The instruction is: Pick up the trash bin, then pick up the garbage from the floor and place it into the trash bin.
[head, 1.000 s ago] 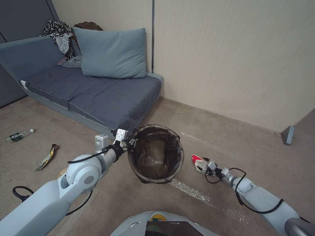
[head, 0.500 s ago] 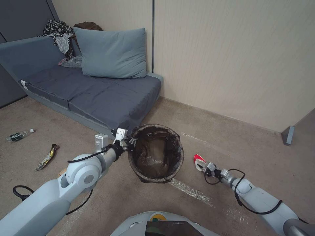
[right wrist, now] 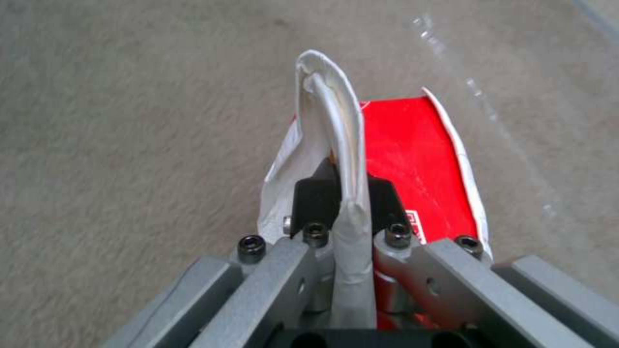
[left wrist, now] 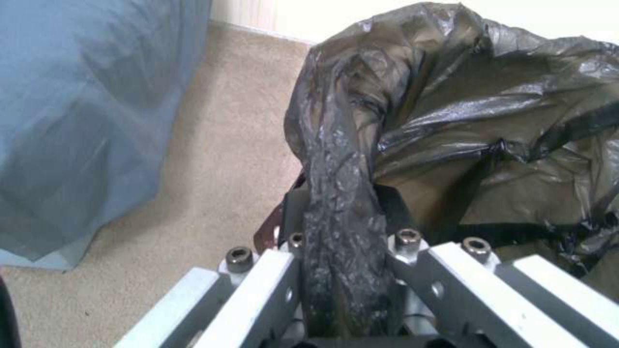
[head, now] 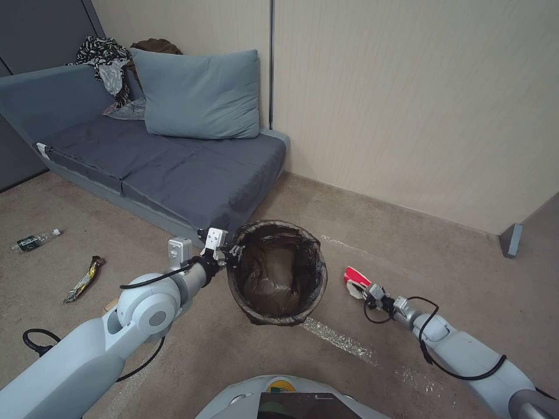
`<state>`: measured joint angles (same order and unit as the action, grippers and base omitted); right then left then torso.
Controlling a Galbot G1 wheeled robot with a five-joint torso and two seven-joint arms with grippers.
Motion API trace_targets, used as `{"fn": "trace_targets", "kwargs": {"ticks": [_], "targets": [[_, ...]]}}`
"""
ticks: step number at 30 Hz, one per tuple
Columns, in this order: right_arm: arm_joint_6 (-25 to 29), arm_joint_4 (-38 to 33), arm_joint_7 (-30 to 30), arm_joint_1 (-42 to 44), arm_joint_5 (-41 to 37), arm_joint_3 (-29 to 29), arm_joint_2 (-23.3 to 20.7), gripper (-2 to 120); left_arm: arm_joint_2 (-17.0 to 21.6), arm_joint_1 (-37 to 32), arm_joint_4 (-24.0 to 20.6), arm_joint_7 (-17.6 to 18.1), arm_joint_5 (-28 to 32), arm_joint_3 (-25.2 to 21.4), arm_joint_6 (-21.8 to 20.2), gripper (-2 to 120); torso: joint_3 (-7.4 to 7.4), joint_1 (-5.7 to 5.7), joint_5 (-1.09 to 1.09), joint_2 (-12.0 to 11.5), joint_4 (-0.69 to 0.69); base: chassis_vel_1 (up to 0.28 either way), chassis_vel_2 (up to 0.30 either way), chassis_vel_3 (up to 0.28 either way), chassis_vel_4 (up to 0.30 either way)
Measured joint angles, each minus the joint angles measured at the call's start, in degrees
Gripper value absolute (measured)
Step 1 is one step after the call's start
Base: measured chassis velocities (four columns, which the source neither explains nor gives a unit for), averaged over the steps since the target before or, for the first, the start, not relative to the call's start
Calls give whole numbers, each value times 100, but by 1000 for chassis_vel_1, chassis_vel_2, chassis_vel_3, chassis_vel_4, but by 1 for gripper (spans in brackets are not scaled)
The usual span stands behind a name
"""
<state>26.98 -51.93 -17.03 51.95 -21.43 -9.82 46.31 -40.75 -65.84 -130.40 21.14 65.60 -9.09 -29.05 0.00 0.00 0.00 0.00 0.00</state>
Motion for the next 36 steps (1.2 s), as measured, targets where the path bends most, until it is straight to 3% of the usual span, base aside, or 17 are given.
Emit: {"fn": "trace_targets", "kwargs": {"ticks": [7,13,22,25,32,36], "targets": [[-167,-898,212,323,-383,770,-347,0,60,-1,-2,6,6,11,0,6,1,0,1,0,-1,0,0,0,0],[-534,-2389,448,792,-812,1739,-880,0,80,-8,15,3,7,83,-1,6,1,0,-1,0,0,0,0,0,0],[-740,-3534,668,1150,-1193,2688,-1393,0,59,-53,-25,3,-9,123,-12,6,0,0,1,0,-2,0,0,0,0],[-861,-4361,839,1277,-1545,3138,-1575,0,58,-76,-47,9,-14,123,-22,6,0,0,0,0,2,0,0,0,0],[-1132,-5837,1149,1464,-1947,3528,-1669,0,65,-122,-68,22,-22,80,-27,6,0,0,-1,0,0,0,0,0,0],[-1214,-6324,1256,1505,-1990,3530,-1672,0,65,-138,-72,30,-25,57,-28,6,0,0,1,0,0,0,0,0,0]]}}
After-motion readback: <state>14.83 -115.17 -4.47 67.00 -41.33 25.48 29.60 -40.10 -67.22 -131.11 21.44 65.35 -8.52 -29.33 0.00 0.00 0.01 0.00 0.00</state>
